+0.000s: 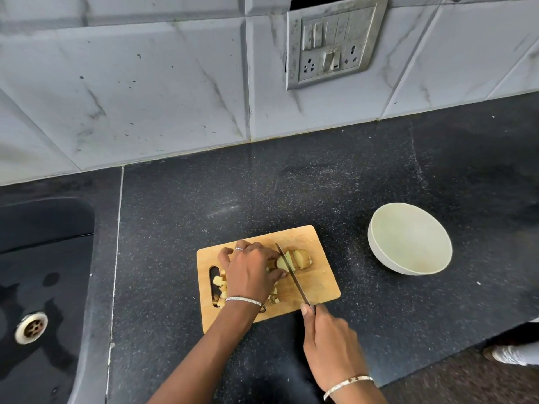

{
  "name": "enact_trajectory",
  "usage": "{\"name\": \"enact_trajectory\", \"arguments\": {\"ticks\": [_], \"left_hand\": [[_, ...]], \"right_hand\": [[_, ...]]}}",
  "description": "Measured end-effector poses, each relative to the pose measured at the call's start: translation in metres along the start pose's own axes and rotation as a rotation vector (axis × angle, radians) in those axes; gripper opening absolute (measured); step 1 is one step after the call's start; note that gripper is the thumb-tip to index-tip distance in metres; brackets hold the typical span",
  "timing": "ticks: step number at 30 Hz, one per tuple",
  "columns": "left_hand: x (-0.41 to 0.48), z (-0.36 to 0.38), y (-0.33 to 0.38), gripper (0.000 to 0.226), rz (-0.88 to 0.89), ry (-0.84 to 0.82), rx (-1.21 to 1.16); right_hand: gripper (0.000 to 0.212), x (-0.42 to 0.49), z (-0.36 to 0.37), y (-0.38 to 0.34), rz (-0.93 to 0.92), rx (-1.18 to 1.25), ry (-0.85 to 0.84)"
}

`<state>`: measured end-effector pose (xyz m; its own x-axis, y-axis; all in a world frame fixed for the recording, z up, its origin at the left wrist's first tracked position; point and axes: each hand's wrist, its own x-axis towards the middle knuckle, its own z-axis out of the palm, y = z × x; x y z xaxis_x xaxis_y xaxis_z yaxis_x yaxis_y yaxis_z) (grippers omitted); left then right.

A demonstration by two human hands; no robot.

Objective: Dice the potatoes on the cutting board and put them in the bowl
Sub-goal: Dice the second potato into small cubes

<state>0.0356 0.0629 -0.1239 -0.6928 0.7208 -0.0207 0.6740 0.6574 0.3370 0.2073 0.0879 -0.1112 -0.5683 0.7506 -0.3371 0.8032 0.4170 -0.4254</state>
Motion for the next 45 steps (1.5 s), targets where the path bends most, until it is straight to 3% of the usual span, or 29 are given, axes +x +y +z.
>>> {"name": "enact_trajectory", "arguments": {"ticks": [15,26,30,45], "left_hand": [[0.003,0.001,0.001,0.03,-0.005,-0.015,-0.019],[0.002,-0.001,0.0,0.031,-0.033,0.002,-0.103],[0.002,-0.002,-0.001,0.039,-0.044,-0.029,-0.087],[0.001,0.0,0.002,0.023,-0.113,-0.019,-0.033]], "right_hand": [[0.039,0.022,0.007,-0.014,0.036,-0.022,-0.024],[0.035,-0.014,-0.006,0.005,0.086,-0.06,-0.076],[0.039,-0.013,-0.011,0.003,0.043,-0.018,-0.044],[0.038,0.004,0.006,-0.007,-0.007,0.014,-0.03]]}}
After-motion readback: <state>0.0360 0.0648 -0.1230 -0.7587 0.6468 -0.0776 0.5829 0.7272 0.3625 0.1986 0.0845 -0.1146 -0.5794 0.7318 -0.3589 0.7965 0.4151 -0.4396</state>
